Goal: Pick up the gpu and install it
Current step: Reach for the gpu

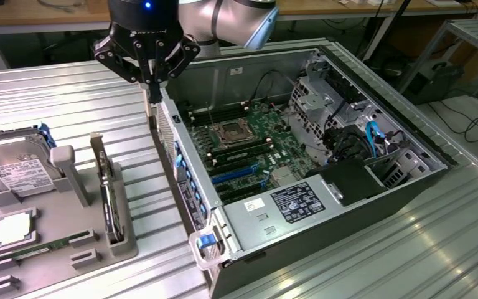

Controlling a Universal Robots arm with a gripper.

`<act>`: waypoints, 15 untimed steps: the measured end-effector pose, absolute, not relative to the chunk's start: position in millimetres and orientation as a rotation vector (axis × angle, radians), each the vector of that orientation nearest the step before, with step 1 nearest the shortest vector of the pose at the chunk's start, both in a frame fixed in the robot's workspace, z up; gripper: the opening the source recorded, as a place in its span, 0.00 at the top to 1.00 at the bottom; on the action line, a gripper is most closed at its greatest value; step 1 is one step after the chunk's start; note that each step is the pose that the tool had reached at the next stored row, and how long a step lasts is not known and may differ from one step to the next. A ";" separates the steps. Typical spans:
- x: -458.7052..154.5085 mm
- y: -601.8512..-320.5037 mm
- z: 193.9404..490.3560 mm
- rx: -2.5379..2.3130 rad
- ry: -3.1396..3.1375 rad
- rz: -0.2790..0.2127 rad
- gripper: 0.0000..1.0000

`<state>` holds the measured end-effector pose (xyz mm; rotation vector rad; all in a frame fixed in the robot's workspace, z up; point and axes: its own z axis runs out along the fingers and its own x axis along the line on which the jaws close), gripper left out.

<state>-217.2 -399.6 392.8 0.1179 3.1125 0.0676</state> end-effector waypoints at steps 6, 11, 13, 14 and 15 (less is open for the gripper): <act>-222.8 -399.7 392.7 0.118 3.112 0.068 0.89; -227.5 -399.7 392.6 0.118 3.113 0.068 0.89; -229.5 -399.8 392.6 0.118 3.113 0.068 0.89; -230.3 -399.8 392.6 0.118 3.113 0.068 0.89; -231.3 -399.8 392.6 0.118 3.112 0.068 0.89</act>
